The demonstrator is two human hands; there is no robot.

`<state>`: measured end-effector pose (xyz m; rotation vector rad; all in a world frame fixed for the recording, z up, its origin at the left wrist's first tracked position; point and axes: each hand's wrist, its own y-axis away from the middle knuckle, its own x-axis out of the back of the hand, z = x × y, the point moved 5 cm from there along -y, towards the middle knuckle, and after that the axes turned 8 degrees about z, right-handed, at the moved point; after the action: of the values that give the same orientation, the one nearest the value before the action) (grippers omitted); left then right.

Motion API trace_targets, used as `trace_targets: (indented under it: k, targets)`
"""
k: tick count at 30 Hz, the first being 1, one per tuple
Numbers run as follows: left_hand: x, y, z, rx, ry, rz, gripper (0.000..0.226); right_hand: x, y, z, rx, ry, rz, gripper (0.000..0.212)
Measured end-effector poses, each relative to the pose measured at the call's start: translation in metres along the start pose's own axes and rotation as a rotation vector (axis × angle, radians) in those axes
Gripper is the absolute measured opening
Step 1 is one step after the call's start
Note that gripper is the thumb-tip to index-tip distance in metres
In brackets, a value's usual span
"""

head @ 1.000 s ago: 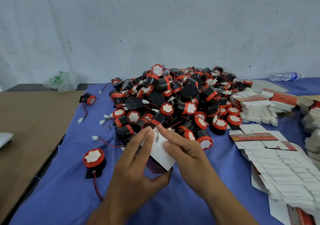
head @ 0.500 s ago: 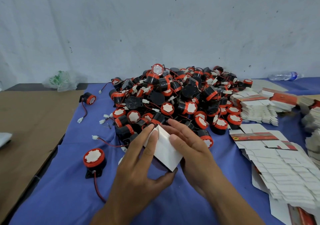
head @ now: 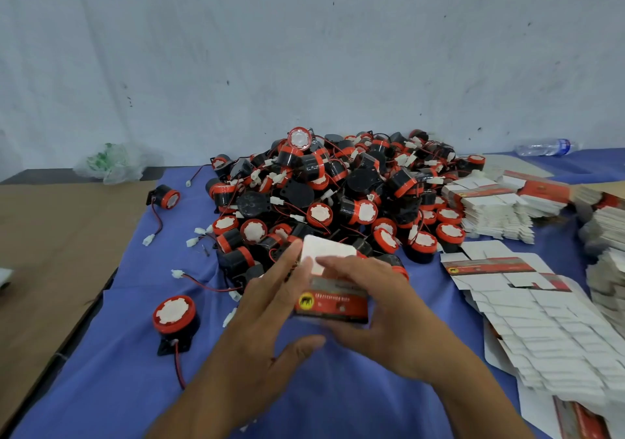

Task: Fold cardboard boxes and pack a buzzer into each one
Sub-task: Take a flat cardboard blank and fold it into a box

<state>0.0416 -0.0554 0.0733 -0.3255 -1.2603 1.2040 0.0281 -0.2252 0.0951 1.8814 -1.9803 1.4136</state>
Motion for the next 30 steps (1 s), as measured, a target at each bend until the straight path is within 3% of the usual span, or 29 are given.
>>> trace_targets:
  k: [4, 6, 10, 12, 16, 19, 23, 25, 27, 29, 30]
  targets:
    - [-0.001, 0.004, -0.010, -0.096, -0.262, -0.060, 0.076, -0.018, 0.001, -0.002, 0.140, 0.235, -0.119, 0.070]
    - [-0.001, 0.002, -0.009, -0.126, -0.397, -0.014, 0.060, -0.017, 0.001, 0.001, 0.151, 0.349, -0.111, 0.064]
    - [-0.006, -0.001, -0.007, -0.111, -0.600, -0.002, 0.036, -0.017, -0.001, 0.005, 0.067, 0.522, -0.067, 0.048]
    - [-0.005, -0.004, -0.009, -0.064, -0.641, -0.047, 0.042, -0.021, -0.001, 0.004, 0.000, 0.523, -0.048, 0.046]
    - [-0.009, -0.002, -0.017, 0.121, -0.547, -0.125, 0.060, -0.031, 0.000, 0.016, -0.189, 0.529, -0.142, 0.045]
    - [-0.022, 0.008, -0.024, 0.321, -0.398, -0.252, 0.049, -0.033, 0.003, 0.021, -0.207, 0.563, -0.240, 0.048]
    - [-0.017, 0.017, -0.030, 0.561, -0.189, -0.159, 0.039, -0.033, 0.006, 0.021, -0.117, 0.572, -0.342, 0.037]
    - [-0.011, 0.019, -0.032, 0.625, -0.144, -0.146, 0.034, -0.028, 0.010, 0.025, -0.145, 0.403, -0.386, 0.033]
    - [-0.010, 0.022, -0.035, 0.612, -0.155, -0.208, 0.031, -0.015, 0.009, 0.033, -0.238, 0.103, -0.225, 0.032]
    - [-0.011, 0.021, -0.036, 0.561, -0.140, -0.250, 0.032, 0.011, 0.006, 0.054, -0.323, 0.021, 0.202, 0.032]
    - [-0.012, 0.021, -0.036, 0.541, -0.122, -0.264, 0.034, 0.023, 0.009, 0.068, -0.371, 0.109, 0.381, 0.025]
